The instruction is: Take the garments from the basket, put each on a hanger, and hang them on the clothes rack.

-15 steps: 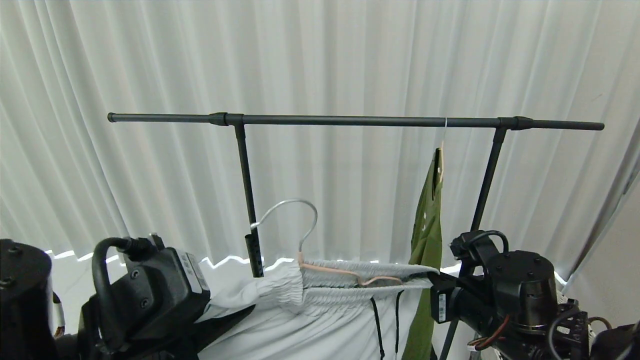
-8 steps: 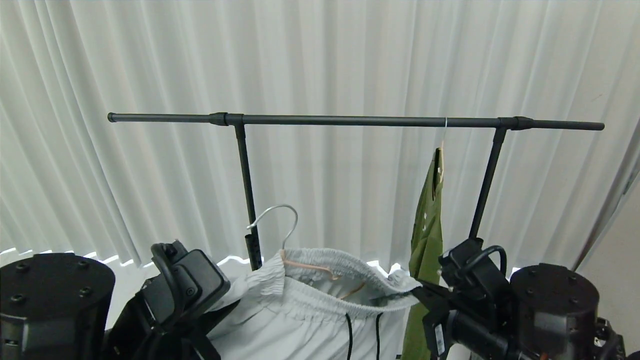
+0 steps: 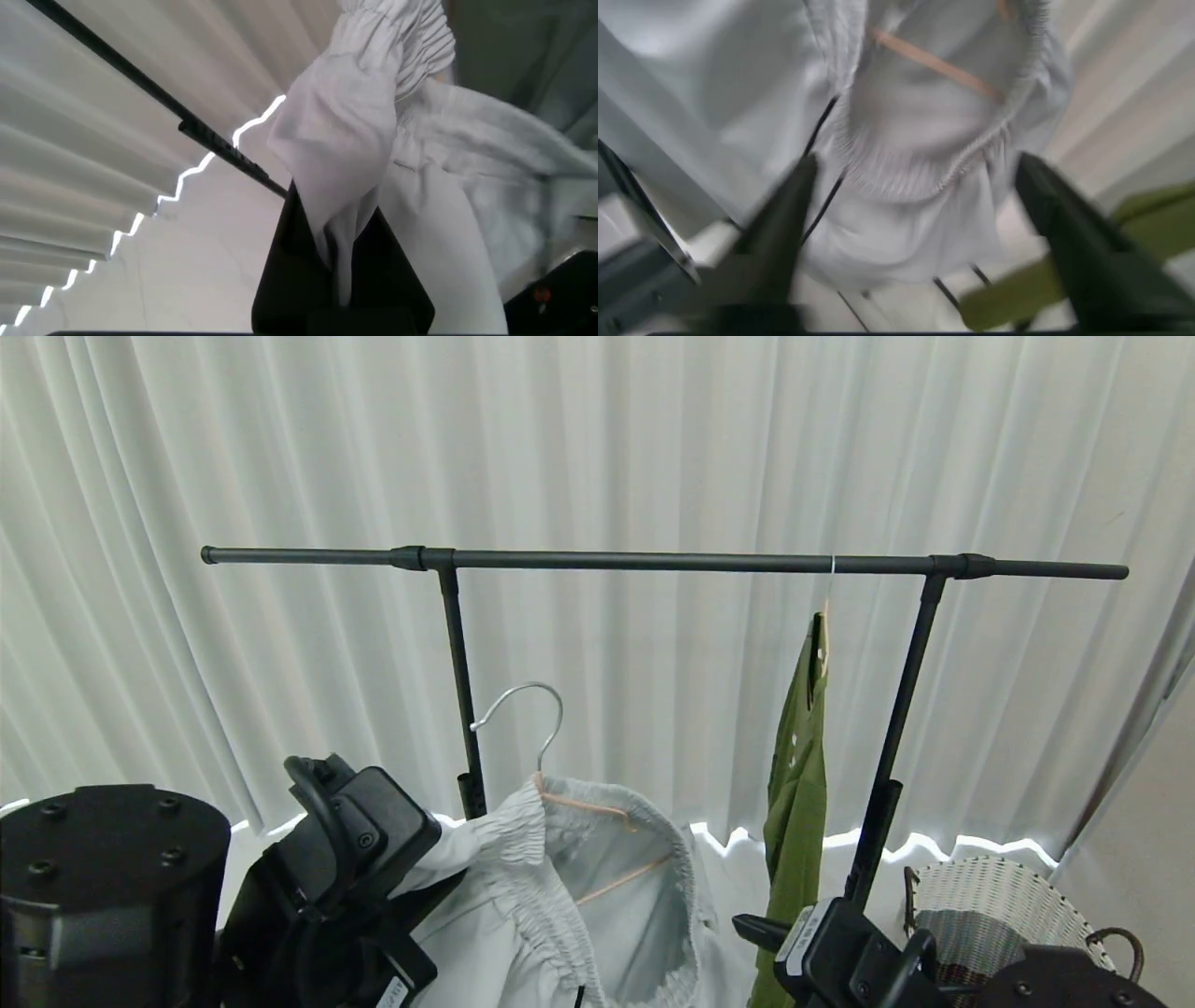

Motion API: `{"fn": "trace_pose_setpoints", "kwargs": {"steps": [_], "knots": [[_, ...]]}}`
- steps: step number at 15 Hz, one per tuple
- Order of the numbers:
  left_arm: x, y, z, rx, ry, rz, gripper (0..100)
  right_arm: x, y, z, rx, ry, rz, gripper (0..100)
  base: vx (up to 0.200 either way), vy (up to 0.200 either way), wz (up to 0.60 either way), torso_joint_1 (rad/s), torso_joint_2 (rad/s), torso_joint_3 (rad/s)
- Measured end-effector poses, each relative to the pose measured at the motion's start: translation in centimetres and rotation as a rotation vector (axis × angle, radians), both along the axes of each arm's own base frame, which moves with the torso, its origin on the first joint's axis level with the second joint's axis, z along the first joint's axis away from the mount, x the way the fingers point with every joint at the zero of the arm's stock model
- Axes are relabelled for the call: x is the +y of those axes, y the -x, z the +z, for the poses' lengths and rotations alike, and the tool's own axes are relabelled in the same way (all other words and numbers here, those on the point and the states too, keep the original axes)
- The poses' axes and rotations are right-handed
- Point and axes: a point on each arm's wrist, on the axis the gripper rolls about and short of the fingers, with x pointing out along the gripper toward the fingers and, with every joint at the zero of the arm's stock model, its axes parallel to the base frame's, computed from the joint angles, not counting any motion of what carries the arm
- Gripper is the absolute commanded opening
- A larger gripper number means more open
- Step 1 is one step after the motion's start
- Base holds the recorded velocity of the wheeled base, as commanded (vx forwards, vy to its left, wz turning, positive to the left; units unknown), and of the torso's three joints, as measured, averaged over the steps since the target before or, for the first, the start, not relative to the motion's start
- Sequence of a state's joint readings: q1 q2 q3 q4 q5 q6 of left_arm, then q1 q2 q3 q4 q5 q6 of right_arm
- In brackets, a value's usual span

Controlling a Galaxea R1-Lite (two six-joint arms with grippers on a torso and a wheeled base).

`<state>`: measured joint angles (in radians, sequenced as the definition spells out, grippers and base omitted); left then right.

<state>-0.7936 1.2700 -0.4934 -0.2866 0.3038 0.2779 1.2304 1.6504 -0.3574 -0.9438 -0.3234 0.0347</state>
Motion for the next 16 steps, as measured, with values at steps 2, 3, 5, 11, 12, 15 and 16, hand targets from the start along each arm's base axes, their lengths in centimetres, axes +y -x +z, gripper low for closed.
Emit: {"fn": "trace_pose_setpoints", "kwargs": {"steps": [2,3,5,11,12,15,16], "knots": [[-0.3,0.4,-0.1,-0.028,0.034,-0.031,0,-0.9,-0.1,-0.1,0.016,0.063,-0.005,100,0.0,0.0,0.0,0.0,0.0,0.0],[-0.4,0.6,-0.3,-0.033,0.052,-0.063,0,-1.6,-0.3,-0.1,0.027,0.106,-0.015,100,0.0,0.0,0.0,0.0,0.0,0.0],[-0.5,1.0,-0.6,-0.034,0.092,-0.149,0,-3.0,-1.0,0.4,0.038,0.14,-0.018,100,0.0,0.0,0.0,0.0,0.0,0.0],[-0.6,1.8,-0.9,-0.009,0.127,-0.455,0,-5.8,-3.5,3.5,-0.033,0.142,0.129,100,0.0,0.0,0.0,0.0,0.0,0.0],[-0.6,1.9,-0.9,-0.016,0.122,-0.501,0,-5.8,-3.6,4.1,-0.041,0.133,0.155,100,0.0,0.0,0.0,0.0,0.0,0.0],[-0.6,2.1,-0.9,-0.033,0.105,-0.555,0,-5.6,-3.6,4.8,-0.051,0.143,0.246,100,0.0,0.0,0.0,0.0,0.0,0.0],[-0.6,2.1,-0.9,-0.035,0.104,-0.561,0,-5.5,-3.6,4.9,-0.047,0.145,0.266,100,0.0,0.0,0.0,0.0,0.0,0.0]]}}
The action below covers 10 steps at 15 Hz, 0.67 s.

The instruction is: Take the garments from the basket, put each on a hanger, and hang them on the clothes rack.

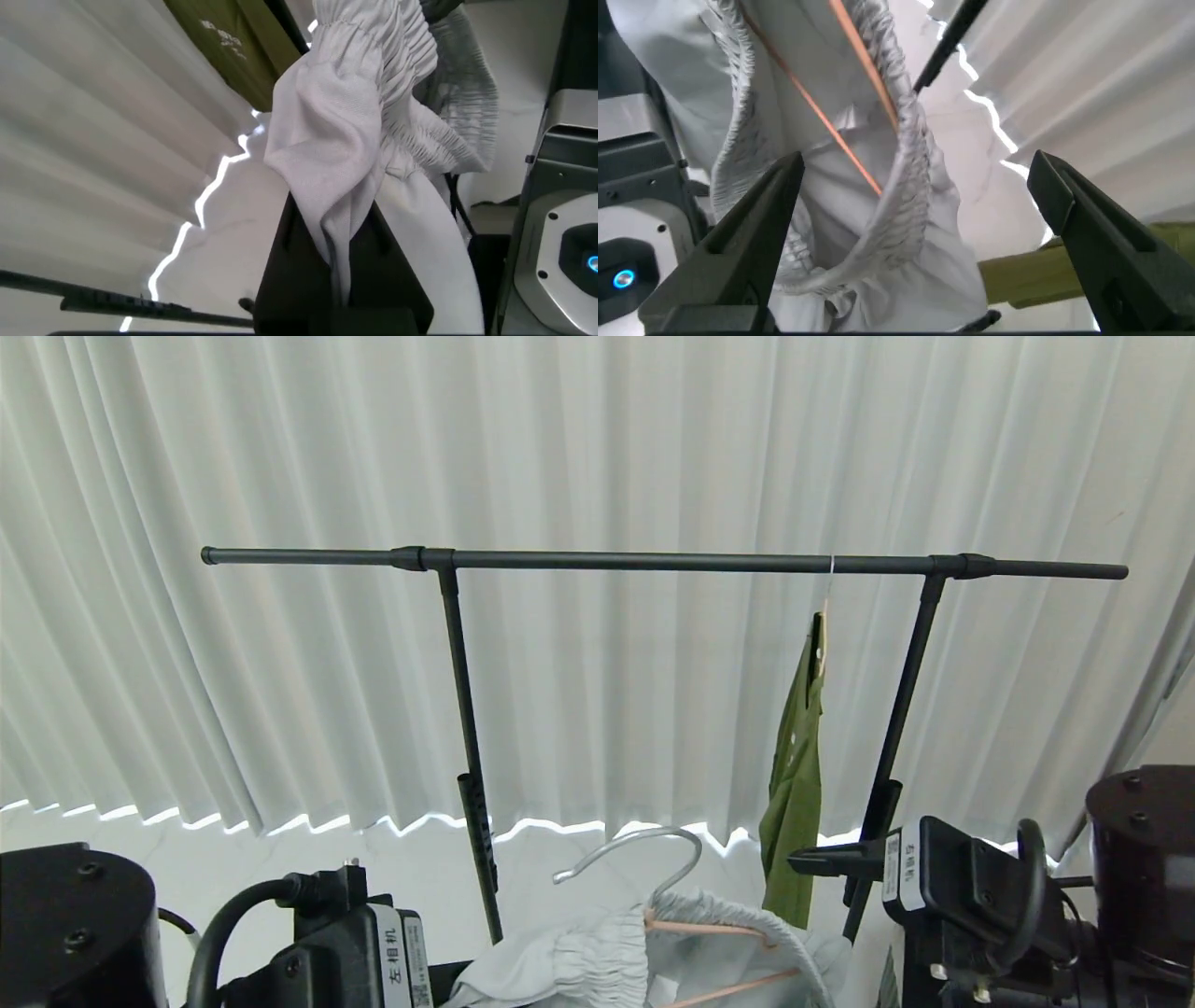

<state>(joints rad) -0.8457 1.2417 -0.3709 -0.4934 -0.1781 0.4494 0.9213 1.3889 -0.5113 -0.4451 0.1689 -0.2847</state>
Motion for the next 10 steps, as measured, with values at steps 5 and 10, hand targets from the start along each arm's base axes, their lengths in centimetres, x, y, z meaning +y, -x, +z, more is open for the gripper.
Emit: {"fn": "trace_pose_setpoints", "kwargs": {"steps": [5,10], "knots": [[-1.0,1.3,0.3,-0.008,0.013,-0.102,0,1.5,0.3,-0.2,0.016,0.018,0.106,100,0.0,0.0,0.0,0.0,0.0,0.0],[-1.2,1.4,0.6,-0.015,0.02,-0.12,0,2.6,0.4,-0.8,0.034,0.04,0.137,100,0.0,0.0,0.0,0.0,0.0,0.0]]}}
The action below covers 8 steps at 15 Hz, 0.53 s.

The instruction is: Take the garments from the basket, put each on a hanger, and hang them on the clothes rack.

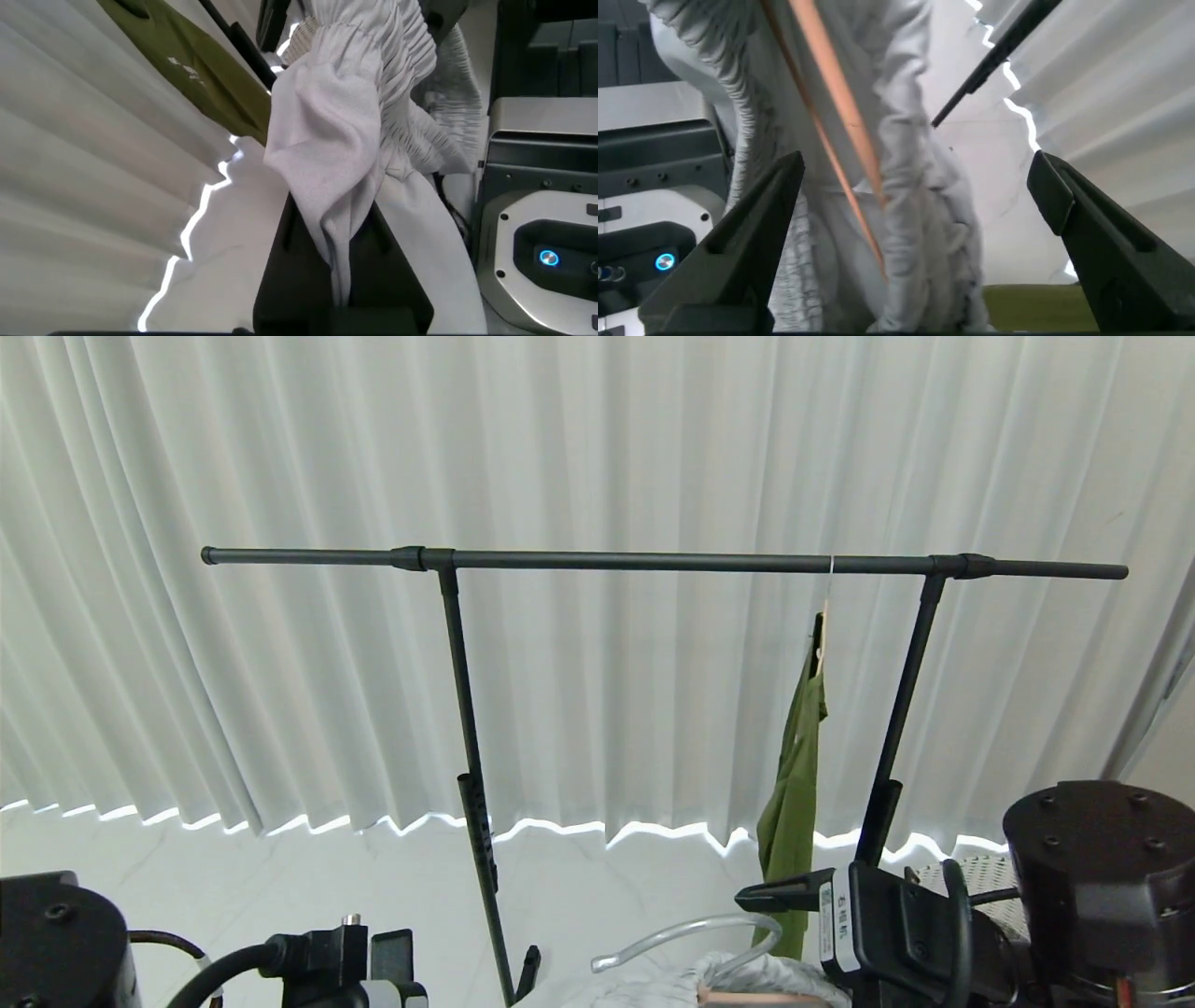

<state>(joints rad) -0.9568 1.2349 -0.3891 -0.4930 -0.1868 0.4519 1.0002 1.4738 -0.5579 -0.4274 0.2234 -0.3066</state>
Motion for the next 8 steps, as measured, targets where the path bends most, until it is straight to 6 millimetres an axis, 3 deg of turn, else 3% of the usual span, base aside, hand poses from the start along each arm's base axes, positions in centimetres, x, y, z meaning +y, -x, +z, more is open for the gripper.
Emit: {"fn": "trace_pose_setpoints", "kwargs": {"steps": [1,8], "knots": [[-0.02,-0.01,0.05,-0.001,0.002,0.0,0,0.08,0.05,-0.05,0.002,0.001,0.003,0,0.0,0.0,0.0,0.0,0.0,0.0],[-0.01,0.0,0.13,-0.003,0.005,0.0,0,0.25,0.25,-0.18,0.005,0.005,0.011,0,0.0,0.0,0.0,0.0,0.0,0.0]]}}
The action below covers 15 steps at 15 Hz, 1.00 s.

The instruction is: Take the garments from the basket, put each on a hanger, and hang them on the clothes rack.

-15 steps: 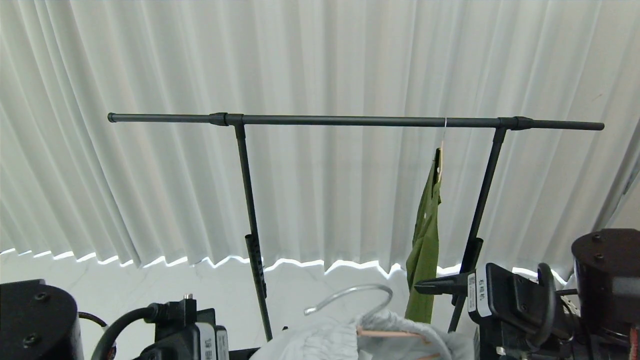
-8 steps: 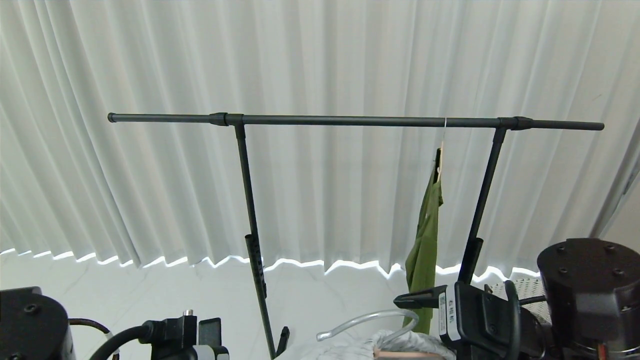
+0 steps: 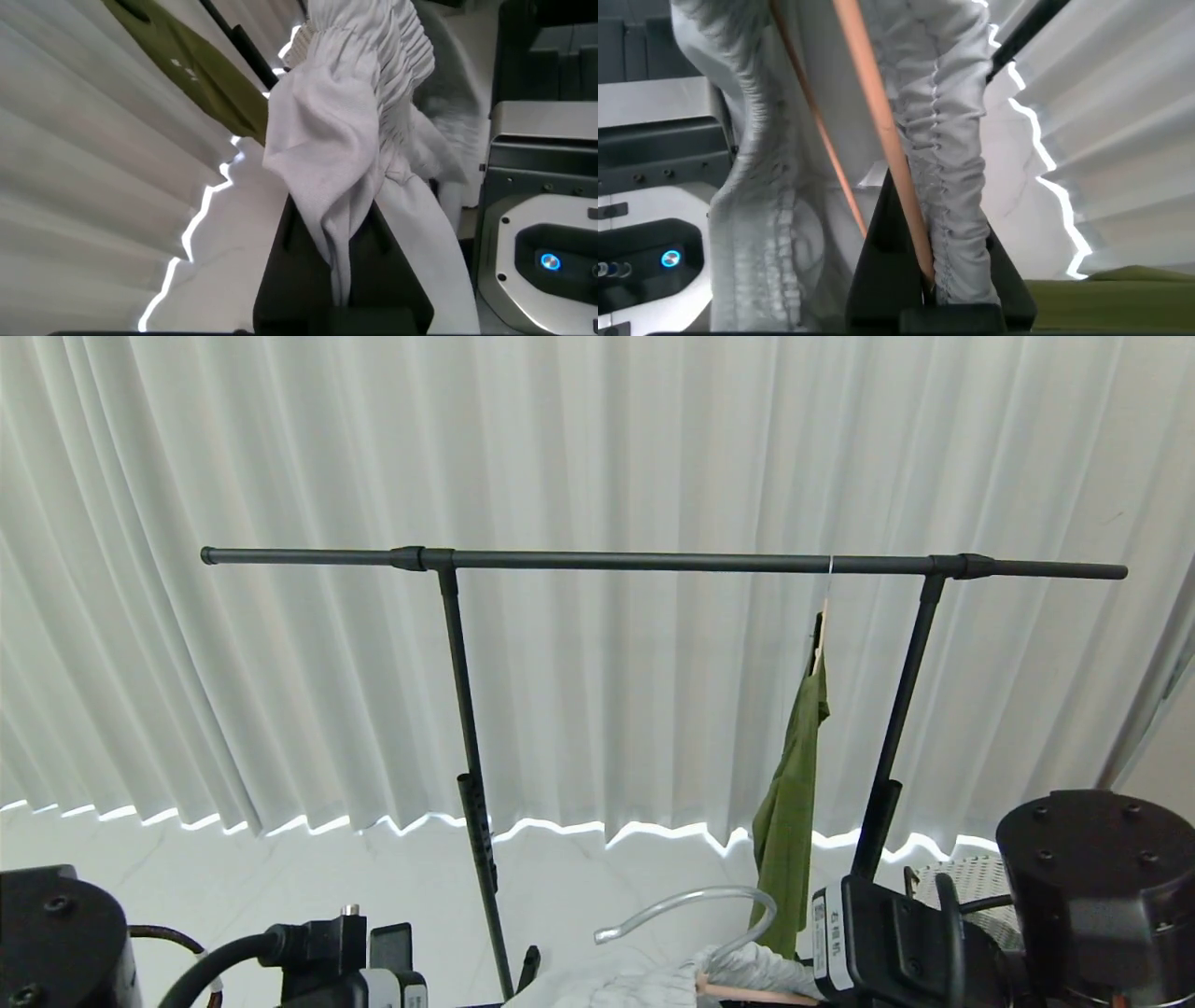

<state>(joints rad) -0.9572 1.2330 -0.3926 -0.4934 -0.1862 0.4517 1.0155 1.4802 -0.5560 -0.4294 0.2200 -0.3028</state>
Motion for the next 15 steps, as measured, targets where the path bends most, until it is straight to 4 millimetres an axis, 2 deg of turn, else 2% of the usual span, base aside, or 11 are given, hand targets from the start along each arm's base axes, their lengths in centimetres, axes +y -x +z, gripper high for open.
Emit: {"fn": "trace_pose_setpoints", "kwargs": {"steps": [4,5,9,15], "knots": [[-0.1,-0.1,0.3,-0.008,0.008,0.002,0,0.0,-0.1,0.3,-0.023,-0.019,-0.005,0,0.0,0.0,0.0,0.0,0.0,0.0],[-0.1,-0.1,0.3,-0.009,0.008,0.002,100,0.0,-0.1,0.3,-0.031,-0.024,-0.004,0,0.0,0.0,0.0,0.0,0.0,0.0],[-0.1,-0.1,0.3,-0.008,0.01,0.005,100,-0.1,-0.1,0.9,-0.139,-0.025,0.044,0,0.0,0.0,0.0,0.0,0.0,0.0],[0.2,-0.1,0.3,-0.004,0.014,0.022,100,-2.0,-1.4,1.2,-0.229,-0.003,0.0,0,0.0,0.0,0.0,0.0,0.0,0.0]]}}
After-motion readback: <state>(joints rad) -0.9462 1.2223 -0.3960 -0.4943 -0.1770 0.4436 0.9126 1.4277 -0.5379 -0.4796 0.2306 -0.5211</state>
